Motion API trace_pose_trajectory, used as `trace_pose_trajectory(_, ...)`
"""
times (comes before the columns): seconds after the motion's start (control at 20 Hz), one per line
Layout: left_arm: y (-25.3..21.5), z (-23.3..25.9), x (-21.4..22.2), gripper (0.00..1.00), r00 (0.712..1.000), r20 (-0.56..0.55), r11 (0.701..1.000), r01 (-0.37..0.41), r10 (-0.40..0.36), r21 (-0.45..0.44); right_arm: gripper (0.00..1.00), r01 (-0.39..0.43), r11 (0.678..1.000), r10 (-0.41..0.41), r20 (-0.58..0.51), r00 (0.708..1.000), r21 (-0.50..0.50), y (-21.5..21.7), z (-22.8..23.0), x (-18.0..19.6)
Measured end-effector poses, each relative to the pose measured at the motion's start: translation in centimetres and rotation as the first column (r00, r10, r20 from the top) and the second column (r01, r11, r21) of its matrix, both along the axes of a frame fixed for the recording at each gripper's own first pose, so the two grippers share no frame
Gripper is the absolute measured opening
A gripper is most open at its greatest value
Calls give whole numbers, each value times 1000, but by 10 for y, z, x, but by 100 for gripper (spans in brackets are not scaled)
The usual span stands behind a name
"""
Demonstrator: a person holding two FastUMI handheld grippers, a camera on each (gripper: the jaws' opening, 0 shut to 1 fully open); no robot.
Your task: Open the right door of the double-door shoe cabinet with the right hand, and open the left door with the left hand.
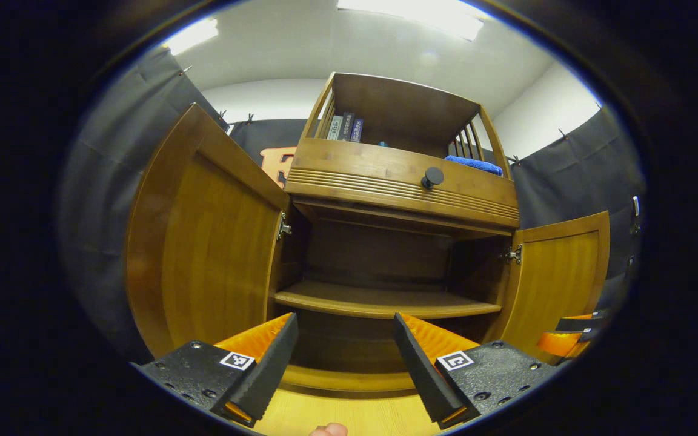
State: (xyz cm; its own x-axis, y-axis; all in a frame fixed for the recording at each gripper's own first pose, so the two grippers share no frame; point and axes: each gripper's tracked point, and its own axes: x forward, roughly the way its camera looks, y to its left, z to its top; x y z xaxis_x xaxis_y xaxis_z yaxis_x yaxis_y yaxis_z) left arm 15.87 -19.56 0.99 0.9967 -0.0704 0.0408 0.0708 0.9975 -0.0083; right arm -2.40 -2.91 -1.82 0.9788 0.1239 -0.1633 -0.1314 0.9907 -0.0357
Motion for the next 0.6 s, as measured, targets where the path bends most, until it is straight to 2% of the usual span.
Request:
trace_pose_trajectory(0.05, 1, 0, 0, 91, 1000, 3, 1000, -2, 2, 5, 100, -4, 1000, 4, 0, 1000, -2, 2, 0, 0)
trace_pose_trajectory(0.1, 1, 0, 1, 91, 1000, 4, 1000, -2, 2, 10, 93, -7, 1000, 7, 2, 1000, -3, 3, 0, 1)
trace_pose_trajectory(0.6, 2, -7, 3, 92, 1000, -1, 999, 2, -2, 32, 93, -14, 1000, 14, -5, 1000, -2, 7, -3, 4)
